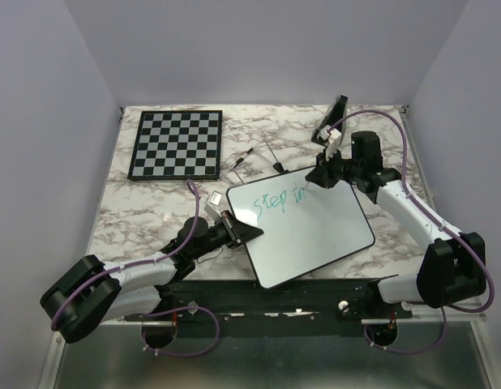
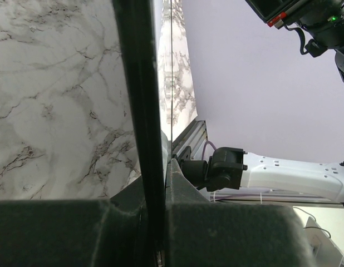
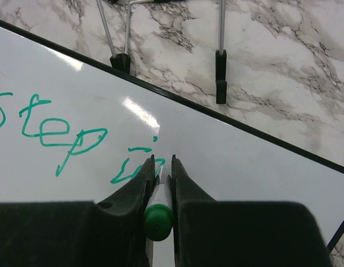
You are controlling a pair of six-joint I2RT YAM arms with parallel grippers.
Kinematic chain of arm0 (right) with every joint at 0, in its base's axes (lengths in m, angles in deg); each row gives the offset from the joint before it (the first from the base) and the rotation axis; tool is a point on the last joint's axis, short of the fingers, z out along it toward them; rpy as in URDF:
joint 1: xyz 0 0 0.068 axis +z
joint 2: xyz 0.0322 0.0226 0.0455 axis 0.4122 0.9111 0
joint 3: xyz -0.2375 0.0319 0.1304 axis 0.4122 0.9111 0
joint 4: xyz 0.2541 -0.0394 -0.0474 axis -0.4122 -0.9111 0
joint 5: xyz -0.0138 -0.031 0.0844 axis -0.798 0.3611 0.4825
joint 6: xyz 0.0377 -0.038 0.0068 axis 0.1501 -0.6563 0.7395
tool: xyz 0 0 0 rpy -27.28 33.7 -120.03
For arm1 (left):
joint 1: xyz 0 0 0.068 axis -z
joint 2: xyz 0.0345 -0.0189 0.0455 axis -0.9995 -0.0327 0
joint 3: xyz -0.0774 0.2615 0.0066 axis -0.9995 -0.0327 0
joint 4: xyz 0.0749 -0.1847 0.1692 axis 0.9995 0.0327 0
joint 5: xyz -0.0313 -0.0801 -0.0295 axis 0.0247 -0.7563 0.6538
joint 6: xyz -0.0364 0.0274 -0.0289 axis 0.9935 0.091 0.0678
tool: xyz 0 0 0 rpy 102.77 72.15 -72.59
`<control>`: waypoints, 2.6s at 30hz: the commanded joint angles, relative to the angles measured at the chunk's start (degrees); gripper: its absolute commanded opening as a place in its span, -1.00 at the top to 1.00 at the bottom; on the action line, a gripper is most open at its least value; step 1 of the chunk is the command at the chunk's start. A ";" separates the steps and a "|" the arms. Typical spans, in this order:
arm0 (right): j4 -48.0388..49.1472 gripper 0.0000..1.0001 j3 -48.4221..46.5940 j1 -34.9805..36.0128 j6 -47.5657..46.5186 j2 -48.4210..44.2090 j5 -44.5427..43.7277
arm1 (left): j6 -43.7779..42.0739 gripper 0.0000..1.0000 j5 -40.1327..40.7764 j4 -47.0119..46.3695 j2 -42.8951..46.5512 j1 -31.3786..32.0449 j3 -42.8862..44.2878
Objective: Write a sentence on the whiteboard
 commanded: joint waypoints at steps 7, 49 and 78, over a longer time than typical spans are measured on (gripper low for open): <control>2.42 0.99 -1.15 -0.53 1.02 1.24 -8.80 | -5.39 1.00 1.15 -1.69 0.97 0.42 -0.44; -4.96 0.99 5.18 -0.62 -3.28 -4.12 1.13 | -5.74 1.00 1.50 -0.90 1.94 0.51 -0.70; 0.66 0.99 2.72 -4.13 0.49 -2.98 3.16 | -5.82 1.00 1.33 -0.73 2.11 0.51 -0.53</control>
